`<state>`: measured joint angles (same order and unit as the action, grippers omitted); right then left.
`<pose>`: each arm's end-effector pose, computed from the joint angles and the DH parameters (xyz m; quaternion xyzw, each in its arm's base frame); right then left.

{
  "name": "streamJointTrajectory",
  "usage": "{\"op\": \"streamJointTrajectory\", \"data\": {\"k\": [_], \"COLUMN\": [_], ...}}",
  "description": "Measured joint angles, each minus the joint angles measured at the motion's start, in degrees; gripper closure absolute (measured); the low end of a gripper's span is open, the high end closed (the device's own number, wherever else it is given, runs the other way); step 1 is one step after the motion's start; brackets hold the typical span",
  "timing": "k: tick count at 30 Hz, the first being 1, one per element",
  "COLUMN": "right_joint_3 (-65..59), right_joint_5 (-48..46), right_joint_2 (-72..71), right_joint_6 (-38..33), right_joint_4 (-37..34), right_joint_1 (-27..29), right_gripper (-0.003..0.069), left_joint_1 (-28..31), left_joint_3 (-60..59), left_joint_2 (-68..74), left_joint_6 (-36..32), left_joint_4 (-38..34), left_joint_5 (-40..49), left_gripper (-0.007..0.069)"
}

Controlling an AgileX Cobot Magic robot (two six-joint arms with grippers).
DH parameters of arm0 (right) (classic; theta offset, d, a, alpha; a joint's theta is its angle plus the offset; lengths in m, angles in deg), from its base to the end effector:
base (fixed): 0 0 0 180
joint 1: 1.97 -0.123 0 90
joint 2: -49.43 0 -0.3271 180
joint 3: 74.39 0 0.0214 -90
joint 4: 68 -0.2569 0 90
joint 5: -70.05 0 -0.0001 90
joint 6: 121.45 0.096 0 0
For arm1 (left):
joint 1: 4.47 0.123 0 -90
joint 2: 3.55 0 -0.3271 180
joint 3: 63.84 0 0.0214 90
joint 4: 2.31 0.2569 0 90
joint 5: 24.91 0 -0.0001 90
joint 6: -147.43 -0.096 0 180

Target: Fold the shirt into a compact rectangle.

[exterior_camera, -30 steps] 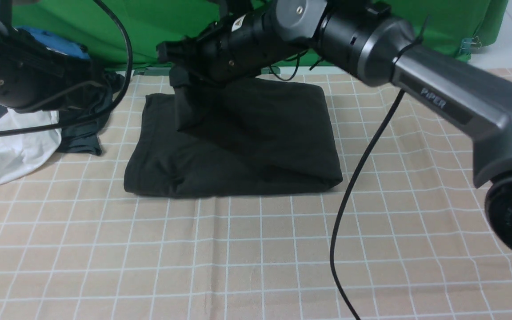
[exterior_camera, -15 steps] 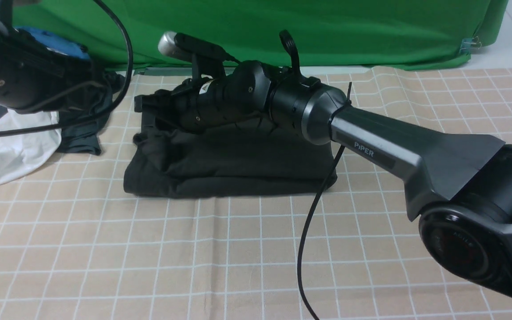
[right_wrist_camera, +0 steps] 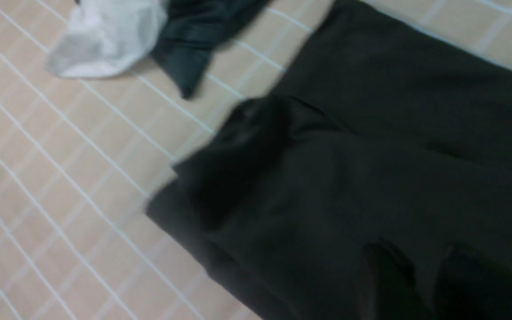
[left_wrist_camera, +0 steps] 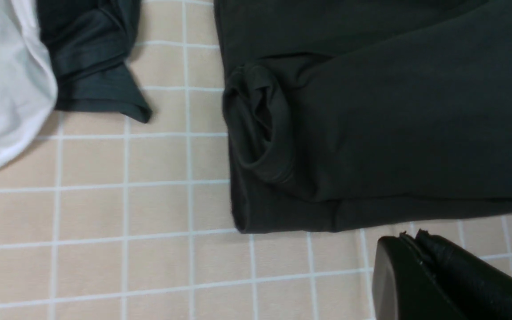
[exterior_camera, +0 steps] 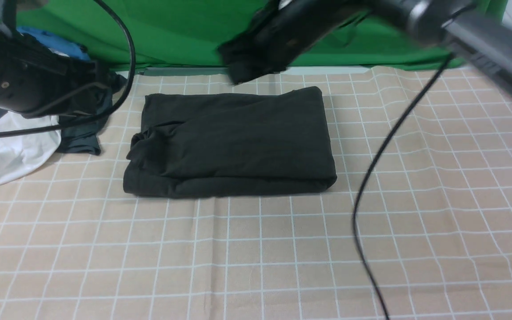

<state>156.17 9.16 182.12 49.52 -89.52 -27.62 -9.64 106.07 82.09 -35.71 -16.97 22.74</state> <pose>0.4646 0.2573 0.3488 -0.2448 0.8996 0.2266 0.2818 0.2875 -0.0441 0.3700 0.0164 0.9429 -0.1220 0.3095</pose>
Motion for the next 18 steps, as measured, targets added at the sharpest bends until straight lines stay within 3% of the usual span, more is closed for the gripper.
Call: {"op": "streamJointTrajectory", "data": {"k": [3, 9, 18], "right_joint_3": [-0.12, -5.67, -11.36], "right_joint_5": [-6.25, -8.42, -9.05], "right_joint_2": [-2.29, -7.01, -8.71], "right_joint_6": [-0.14, -0.33, -3.26], "right_joint_4": [3.20, 4.95, 4.81], "right_joint_1": [3.85, 9.52, 10.30], "right_gripper": [0.0615, 0.0620, 0.0622], "left_joint_1": [0.00, 0.00, 0.00], "left_joint_3": [0.00, 1.58, 13.39], "left_joint_2": [3.18, 14.76, 33.68], "left_joint_6": [-1.40, -5.92, -6.35], "left_joint_4": [-2.98, -7.78, -6.40], "left_joint_5": [-1.69, -5.94, -7.87], "left_gripper": [0.0606, 0.0606, 0.0606]}}
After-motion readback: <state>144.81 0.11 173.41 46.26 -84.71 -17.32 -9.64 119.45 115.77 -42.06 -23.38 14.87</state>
